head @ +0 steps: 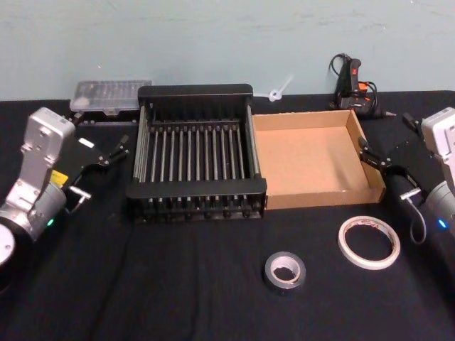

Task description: Pick up the white tape and place it into the black box , Pick up the silver tape and place it into the brown box.

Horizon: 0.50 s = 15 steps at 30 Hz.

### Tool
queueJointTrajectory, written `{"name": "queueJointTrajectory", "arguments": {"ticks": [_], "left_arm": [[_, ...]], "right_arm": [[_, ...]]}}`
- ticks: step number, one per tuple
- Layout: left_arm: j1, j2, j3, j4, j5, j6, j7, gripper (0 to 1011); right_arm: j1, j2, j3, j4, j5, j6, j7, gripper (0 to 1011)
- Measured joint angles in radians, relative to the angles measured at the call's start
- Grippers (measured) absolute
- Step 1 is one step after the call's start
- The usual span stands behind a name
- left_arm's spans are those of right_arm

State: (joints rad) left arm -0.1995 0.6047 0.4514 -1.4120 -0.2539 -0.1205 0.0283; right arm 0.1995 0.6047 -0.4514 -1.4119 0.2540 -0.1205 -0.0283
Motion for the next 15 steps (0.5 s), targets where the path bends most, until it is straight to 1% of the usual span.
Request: {"name": "queueJointTrajectory", "arguments": {"ticks": [6,15], "left_arm": [[0.0,0.0,0.0,0.0,0.0,0.0,0.0,1001],[0.0,0.0,0.0,0.0,0.0,0.0,0.0,1001]], "right_arm": [[0.0,0.0,0.0,0.0,0.0,0.0,0.0,1000],[-0.018,-0.002,0.031,-0.032,0.007,-0.003,0.034,1000]]}}
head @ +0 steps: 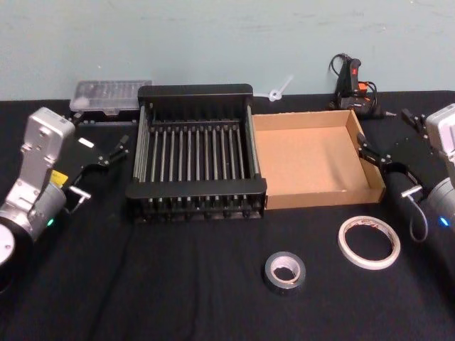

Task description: Pick up the white tape and place it into the black box , Pick up the silver tape and place it into the brown box.

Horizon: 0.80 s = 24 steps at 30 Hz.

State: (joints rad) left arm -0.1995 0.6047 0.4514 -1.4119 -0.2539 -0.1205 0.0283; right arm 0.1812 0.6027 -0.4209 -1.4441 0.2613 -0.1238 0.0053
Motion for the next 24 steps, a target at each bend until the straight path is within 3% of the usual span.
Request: {"name": "queueJointTrajectory", "arguments": {"ticks": [9,24], "left_arm": [[0.0,0.0,0.0,0.0,0.0,0.0,0.0,1001],[0.0,0.0,0.0,0.0,0.0,0.0,0.0,1001]], "right_arm": [[-0.047,0.015,0.043,-0.068,0.039,0.015,0.036,1000],[-0.179,0.1,0.152,-0.243,0.14,0.135,0.116,1000]]}}
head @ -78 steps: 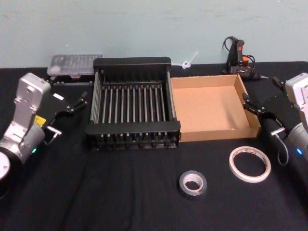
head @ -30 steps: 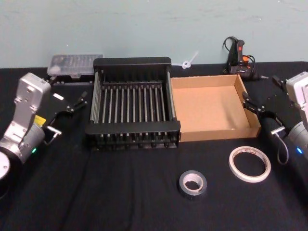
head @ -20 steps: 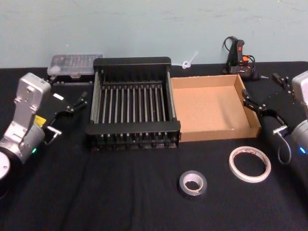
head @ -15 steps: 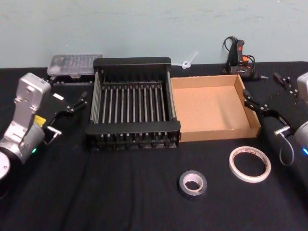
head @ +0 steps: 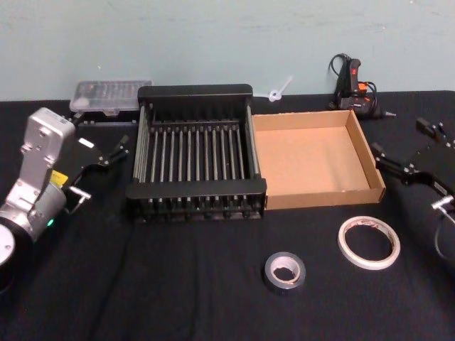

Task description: Pick up the white tape and place it into the black box , Pick up the silver tape and place it into the brown box.

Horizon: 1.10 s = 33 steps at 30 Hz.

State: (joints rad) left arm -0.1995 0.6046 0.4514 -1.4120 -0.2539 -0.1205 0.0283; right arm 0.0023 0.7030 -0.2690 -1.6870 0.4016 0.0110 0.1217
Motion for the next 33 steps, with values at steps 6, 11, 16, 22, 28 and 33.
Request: {"name": "queueJointTrajectory", "arguments": {"ticks": [6,11,16,22,28,33], "left_arm": [[0.0,0.0,0.0,0.0,0.0,0.0,0.0,1001],[0.0,0.0,0.0,0.0,0.0,0.0,0.0,1001],[0.0,0.0,0.0,0.0,0.0,0.0,0.0,1001],[0.0,0.0,0.0,0.0,0.0,0.0,0.0,1001],[0.0,0.0,0.0,0.0,0.0,0.0,0.0,1001],[0.0,0.0,0.0,0.0,0.0,0.0,0.0,1001]], "right_arm": [[-0.073,0.035,0.042,-0.065,0.041,0.059,0.039,1000],[-0.115,0.046,0.065,-0.088,0.074,0.098,0.066,1000],[-0.147,0.051,0.088,-0.099,0.1,0.135,0.085,1000],[-0.18,0.057,0.118,-0.112,0.129,0.183,0.111,1000],[-0.199,0.061,0.136,-0.118,0.145,0.228,0.13,1000],[-0.207,0.058,0.139,-0.115,0.146,0.274,0.145,1002]]}}
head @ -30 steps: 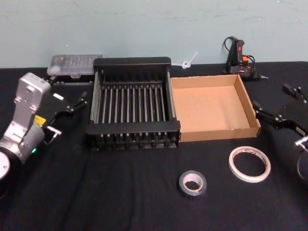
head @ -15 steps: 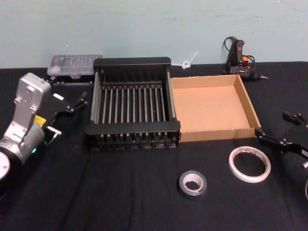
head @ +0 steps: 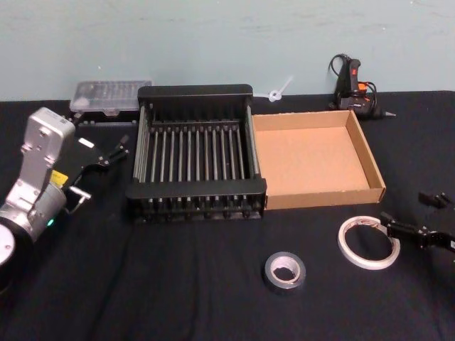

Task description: Pick up the white tape and place it into the black box , Pick up the silver tape and place it into the brown box.

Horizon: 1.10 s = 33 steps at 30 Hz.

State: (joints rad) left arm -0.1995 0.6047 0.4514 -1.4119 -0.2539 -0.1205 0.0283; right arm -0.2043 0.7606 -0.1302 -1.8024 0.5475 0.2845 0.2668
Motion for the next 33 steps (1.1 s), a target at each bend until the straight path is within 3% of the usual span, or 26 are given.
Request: {"name": "queueJointTrajectory", "arguments": {"ticks": [7,33], "left_arm": [[0.0,0.0,0.0,0.0,0.0,0.0,0.0,1001],[0.0,0.0,0.0,0.0,0.0,0.0,0.0,1001]], "right_arm": [[0.01,-0.015,-0.013,0.02,-0.018,0.028,0.012,1000],[0.1,-0.089,-0.062,0.144,-0.126,0.055,0.052,1000]]}}
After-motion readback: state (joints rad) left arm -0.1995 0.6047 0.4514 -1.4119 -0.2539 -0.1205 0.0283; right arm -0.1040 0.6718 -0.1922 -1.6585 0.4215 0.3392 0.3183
